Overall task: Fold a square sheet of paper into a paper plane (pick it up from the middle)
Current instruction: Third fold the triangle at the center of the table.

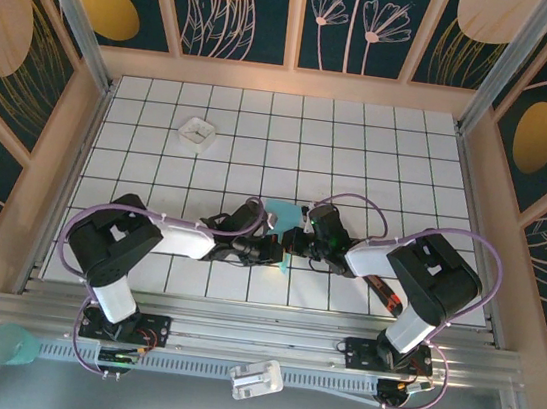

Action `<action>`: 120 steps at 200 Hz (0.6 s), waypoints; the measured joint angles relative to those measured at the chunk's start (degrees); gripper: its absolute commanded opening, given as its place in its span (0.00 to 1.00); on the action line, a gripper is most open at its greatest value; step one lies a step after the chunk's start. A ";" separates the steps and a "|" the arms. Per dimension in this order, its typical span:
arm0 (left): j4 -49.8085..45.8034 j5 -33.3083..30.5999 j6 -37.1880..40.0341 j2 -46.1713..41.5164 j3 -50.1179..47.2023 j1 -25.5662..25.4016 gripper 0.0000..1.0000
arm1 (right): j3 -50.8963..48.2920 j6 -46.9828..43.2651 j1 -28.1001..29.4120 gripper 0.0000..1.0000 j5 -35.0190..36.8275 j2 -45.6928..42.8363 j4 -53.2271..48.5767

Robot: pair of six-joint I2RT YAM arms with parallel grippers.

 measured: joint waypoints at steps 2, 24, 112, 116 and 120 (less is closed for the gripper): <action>-0.02 -0.02 0.02 0.11 0.00 0.00 0.00 | 0.00 0.00 0.00 0.00 0.00 0.00 0.00; 0.00 0.07 0.48 1.27 0.00 0.00 0.00 | 0.00 0.00 -0.02 0.00 0.00 0.04 0.00; -1.55 -1.84 3.82 1.64 1.31 -1.88 0.00 | 0.02 0.00 -0.07 0.00 -0.24 0.15 0.17; -1.73 -2.05 3.91 1.64 1.44 -2.03 0.00 | 0.02 0.00 -0.07 0.00 -0.24 0.15 0.17; -1.90 -2.34 4.02 1.64 1.55 -2.16 0.00 | 0.02 0.00 -0.07 0.00 -0.24 0.15 0.17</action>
